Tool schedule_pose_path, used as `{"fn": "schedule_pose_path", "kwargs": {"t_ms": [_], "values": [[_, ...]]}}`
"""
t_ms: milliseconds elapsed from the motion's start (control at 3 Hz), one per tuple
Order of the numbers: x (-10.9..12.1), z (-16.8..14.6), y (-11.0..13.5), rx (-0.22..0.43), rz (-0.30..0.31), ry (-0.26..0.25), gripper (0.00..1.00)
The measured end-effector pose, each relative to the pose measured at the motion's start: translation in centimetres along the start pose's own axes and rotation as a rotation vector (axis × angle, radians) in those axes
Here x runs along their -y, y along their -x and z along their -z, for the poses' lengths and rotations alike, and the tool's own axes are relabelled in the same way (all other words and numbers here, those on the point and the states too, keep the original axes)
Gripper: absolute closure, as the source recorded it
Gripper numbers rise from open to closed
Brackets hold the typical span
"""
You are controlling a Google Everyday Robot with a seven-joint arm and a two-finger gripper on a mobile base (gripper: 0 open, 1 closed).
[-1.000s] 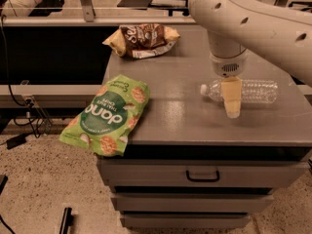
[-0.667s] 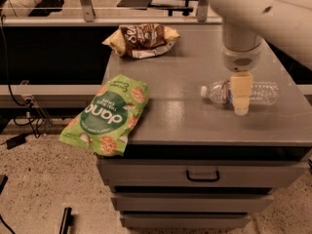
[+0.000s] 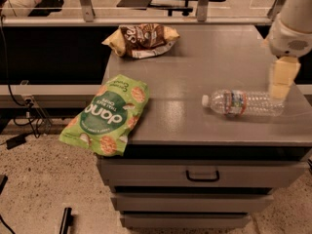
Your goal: Knock water bottle over
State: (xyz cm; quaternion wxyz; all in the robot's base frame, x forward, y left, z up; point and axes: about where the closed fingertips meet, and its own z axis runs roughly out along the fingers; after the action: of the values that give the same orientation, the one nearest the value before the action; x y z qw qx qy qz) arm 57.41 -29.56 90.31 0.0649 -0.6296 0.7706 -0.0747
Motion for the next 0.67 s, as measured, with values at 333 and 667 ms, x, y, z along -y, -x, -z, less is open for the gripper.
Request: {"fn": "schedule_pose_path", "kwargs": {"t_ms": [333,667], "values": [[0.3,0.4,0.2,0.028,0.002,-0.010,0.00],[-0.8,-2.7,-1.1,0.065,-0.050,0.031,0.00]]}}
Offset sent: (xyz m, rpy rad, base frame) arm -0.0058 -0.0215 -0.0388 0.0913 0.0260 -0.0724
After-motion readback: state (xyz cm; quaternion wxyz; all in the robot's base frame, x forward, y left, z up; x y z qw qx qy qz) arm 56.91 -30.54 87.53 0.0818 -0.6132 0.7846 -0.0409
